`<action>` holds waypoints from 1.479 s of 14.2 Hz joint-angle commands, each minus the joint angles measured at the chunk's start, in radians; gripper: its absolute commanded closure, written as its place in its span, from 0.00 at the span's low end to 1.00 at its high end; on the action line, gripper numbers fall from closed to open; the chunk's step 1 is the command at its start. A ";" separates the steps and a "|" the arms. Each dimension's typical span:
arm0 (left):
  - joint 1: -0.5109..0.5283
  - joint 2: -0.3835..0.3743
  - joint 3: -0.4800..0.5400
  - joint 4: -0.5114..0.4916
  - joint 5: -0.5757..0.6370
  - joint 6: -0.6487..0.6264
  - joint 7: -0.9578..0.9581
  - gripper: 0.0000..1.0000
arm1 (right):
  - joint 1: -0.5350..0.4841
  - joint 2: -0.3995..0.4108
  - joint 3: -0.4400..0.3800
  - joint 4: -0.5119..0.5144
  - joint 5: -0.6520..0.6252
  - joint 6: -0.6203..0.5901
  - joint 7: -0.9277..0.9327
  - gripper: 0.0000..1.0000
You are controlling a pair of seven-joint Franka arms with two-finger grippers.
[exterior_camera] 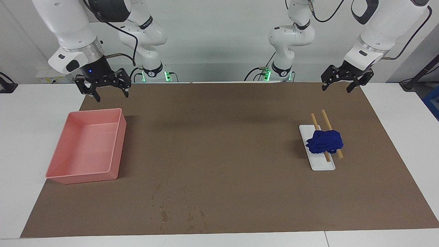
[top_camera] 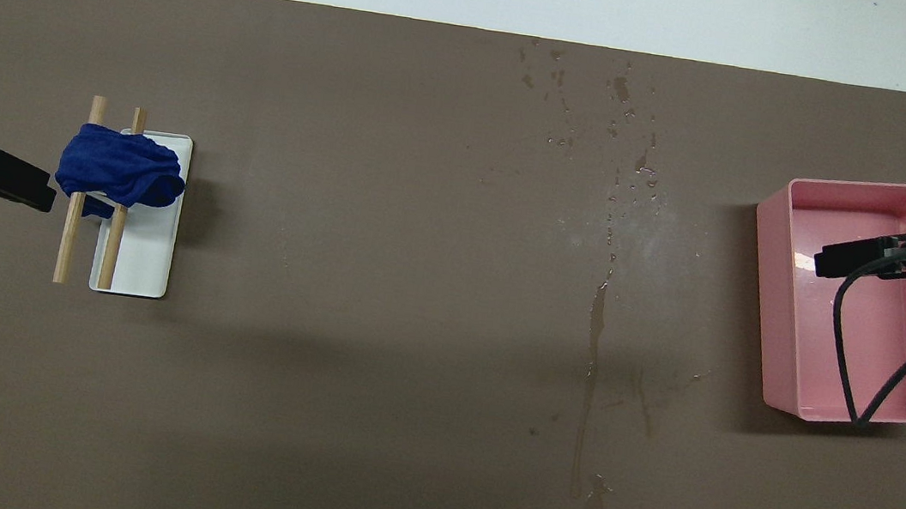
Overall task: Wipe water with towel using both arms
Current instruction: 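Grasp the blue cloth on the white tray with the left gripper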
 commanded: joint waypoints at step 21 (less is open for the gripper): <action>0.011 0.139 -0.002 -0.364 0.224 0.737 -1.122 0.00 | -0.033 -0.038 -0.001 -0.069 -0.001 0.074 0.221 0.00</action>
